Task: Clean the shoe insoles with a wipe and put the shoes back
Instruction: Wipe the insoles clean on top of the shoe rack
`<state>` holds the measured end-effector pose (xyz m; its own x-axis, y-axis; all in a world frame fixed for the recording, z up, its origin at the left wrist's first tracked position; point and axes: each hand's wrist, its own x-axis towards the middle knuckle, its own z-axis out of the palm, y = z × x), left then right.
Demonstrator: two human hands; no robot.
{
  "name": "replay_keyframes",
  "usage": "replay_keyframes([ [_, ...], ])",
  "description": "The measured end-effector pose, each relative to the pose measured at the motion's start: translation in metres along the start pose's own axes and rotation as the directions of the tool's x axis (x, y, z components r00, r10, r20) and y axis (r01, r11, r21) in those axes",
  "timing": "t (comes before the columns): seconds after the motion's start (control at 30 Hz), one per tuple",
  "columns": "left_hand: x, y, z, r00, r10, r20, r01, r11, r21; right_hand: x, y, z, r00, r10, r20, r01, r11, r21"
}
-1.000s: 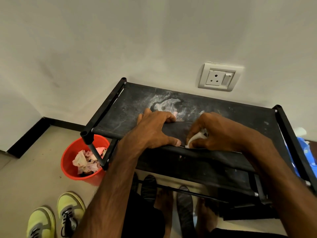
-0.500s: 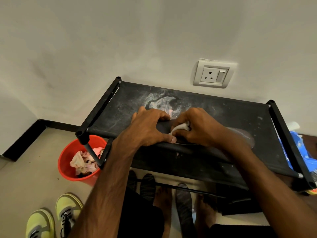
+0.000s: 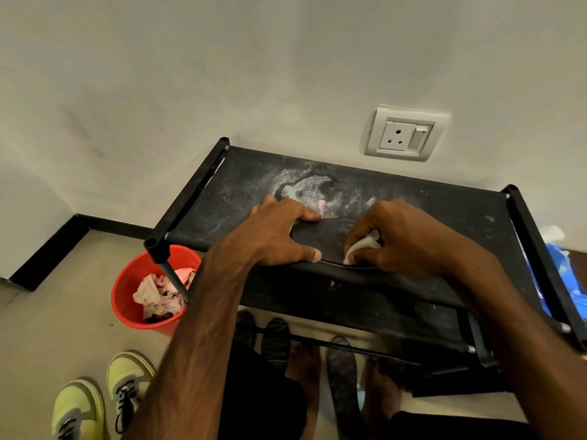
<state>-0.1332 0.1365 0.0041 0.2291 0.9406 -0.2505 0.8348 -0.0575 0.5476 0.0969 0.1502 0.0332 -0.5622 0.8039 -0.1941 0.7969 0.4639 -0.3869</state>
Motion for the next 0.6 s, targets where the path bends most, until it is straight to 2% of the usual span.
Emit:
replay_keyframes([
  [0.2, -0.001, 0.006, 0.001, 0.999, 0.042, -0.026, -0.041, 0.999, 0.022, 0.015, -0.015, 0.019, 0.988, -0.013, -0.152, 0.013, 1.000, -0.001],
  [0.37, 0.002, 0.005, 0.000, 0.999, 0.048, -0.006, -0.048, 0.999, 0.025, 0.025, -0.027, 0.037, 0.950, -0.014, -0.312, 0.009, 1.000, -0.018],
  [0.43, 0.002, 0.004, 0.000, 0.999, 0.038, -0.005, -0.038, 0.999, 0.000, 0.025, -0.027, 0.034, 0.958, -0.013, -0.287, 0.014, 1.000, -0.001],
  [0.6, 0.003, 0.000, 0.002, 1.000, 0.010, -0.017, -0.011, 0.999, -0.034, 0.013, -0.014, 0.008, 0.997, 0.045, -0.062, -0.045, 0.999, 0.004],
])
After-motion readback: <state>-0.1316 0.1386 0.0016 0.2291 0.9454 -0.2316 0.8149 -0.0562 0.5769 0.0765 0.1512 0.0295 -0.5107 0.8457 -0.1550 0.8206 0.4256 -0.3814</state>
